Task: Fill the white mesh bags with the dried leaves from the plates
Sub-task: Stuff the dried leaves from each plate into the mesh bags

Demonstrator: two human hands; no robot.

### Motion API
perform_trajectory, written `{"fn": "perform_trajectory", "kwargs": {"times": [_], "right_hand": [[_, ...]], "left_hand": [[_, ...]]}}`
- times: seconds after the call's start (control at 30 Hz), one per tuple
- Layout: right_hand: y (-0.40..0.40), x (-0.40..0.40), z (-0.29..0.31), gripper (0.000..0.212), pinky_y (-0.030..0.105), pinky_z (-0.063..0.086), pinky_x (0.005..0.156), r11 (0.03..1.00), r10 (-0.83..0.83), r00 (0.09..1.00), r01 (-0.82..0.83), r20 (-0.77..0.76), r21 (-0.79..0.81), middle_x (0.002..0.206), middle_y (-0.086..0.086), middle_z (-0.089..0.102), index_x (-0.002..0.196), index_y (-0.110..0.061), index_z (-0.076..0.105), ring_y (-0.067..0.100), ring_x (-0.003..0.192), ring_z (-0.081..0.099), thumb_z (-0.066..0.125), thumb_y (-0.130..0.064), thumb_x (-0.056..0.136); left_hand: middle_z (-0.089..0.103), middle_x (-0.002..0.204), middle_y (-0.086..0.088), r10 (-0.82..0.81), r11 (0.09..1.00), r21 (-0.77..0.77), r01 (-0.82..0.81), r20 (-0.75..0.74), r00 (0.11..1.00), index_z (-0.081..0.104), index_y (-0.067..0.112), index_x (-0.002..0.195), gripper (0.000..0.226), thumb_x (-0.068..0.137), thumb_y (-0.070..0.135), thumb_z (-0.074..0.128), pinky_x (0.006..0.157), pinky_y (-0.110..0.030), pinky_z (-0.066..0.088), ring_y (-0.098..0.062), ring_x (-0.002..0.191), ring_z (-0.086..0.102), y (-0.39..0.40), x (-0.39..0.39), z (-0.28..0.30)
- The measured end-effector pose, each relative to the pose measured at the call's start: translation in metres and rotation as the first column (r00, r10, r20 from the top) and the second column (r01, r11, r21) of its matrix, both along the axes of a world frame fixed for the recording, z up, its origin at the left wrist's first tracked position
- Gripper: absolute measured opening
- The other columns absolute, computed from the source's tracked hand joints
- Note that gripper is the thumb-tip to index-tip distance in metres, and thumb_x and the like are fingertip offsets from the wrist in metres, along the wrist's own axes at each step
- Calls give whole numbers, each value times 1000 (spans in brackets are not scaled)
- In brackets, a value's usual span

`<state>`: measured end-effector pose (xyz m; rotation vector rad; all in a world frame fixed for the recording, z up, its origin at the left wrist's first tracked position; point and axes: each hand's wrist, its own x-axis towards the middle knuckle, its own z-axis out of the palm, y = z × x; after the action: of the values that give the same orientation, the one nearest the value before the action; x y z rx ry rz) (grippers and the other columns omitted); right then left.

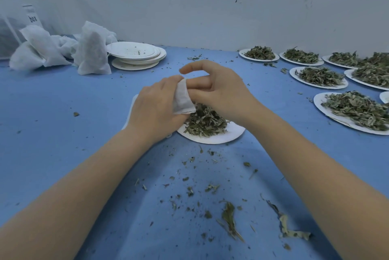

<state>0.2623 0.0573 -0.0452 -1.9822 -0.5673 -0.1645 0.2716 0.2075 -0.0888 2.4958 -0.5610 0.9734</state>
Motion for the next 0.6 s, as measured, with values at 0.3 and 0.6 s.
{"fn": "perform_trajectory", "kwargs": {"times": [0.3, 0.6], "right_hand": [[-28, 11, 6, 33, 13, 43, 73, 934, -130, 991, 129, 20, -333, 107, -17, 62, 112, -41, 63, -3, 89, 59, 66, -31, 80], [-17, 12, -10, 43, 24, 37, 73, 714, -54, 991, 125, 124, -689, 104, -7, 51, 113, -31, 57, 7, 84, 46, 70, -43, 73]], "left_hand": [[60, 113, -1, 32, 991, -126, -41, -74, 997, 54, 12, 119, 46, 77, 23, 68, 80, -30, 34, -24, 100, 53, 6, 8, -1], [62, 109, -8, 31, 996, -86, -36, -58, 998, 58, 9, 114, 41, 75, 12, 68, 80, -34, 36, -32, 95, 55, 6, 1, 2]]}}
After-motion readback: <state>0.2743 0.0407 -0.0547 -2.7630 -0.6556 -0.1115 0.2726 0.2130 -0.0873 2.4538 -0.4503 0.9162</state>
